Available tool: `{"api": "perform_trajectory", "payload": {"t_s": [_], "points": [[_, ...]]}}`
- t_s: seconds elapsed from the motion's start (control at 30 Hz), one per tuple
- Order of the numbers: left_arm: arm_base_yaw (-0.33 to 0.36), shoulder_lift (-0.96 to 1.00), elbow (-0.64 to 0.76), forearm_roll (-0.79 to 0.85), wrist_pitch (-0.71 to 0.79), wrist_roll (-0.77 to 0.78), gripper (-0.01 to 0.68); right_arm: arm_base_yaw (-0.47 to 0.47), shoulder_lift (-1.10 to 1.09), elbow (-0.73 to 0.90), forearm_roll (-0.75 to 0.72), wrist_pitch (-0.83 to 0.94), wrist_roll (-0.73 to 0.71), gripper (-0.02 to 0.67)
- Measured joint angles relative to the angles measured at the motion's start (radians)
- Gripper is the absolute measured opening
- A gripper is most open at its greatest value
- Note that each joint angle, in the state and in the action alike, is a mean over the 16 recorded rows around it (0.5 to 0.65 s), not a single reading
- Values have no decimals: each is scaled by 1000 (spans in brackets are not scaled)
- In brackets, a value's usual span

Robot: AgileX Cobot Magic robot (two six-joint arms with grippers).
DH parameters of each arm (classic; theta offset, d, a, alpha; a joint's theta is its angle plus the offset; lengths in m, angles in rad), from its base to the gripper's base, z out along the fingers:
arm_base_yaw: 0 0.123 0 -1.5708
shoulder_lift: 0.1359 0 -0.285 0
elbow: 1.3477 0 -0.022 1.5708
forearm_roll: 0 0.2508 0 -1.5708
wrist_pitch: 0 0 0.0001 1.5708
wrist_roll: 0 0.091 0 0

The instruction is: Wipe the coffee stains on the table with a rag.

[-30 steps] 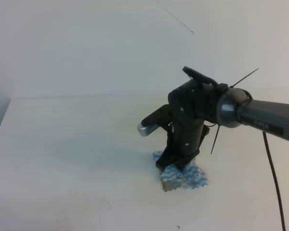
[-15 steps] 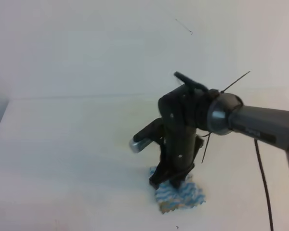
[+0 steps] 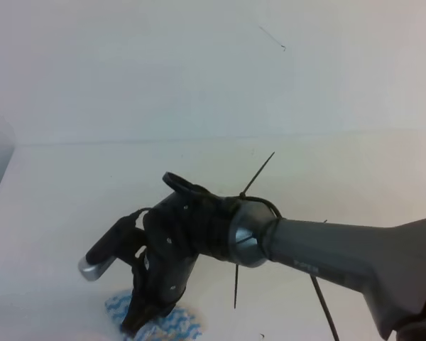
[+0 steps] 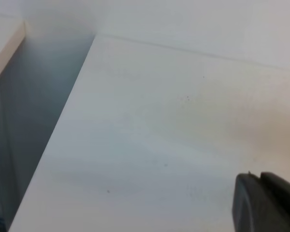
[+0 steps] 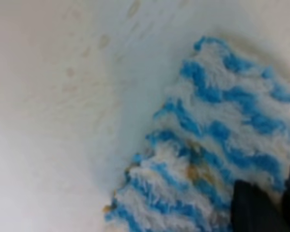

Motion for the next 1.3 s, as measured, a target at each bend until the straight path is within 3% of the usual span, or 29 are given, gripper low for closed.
{"api": "perform_trajectory", "payload": {"t_s": [0.17,0.43,0.6,0.77,1.0,1.3], "points": [[0,0,0,0,0,0,-1,-87,6,-24,-44,15,12,-3],[0,0,0,0,0,-1,-1,-345,-28,-34,-107,138,47,-3],[0,0,0,0,0,-2,-1,-477,-115,-32,-116,207,59,-3],[0,0,0,1,0,-2,-1,-552,-253,4,-120,233,55,-2],[0,0,0,2,0,-2,-1,-589,-477,260,-48,33,46,-2],[0,0,0,2,0,-1,-1,-589,-586,668,197,-343,-62,-2]]}}
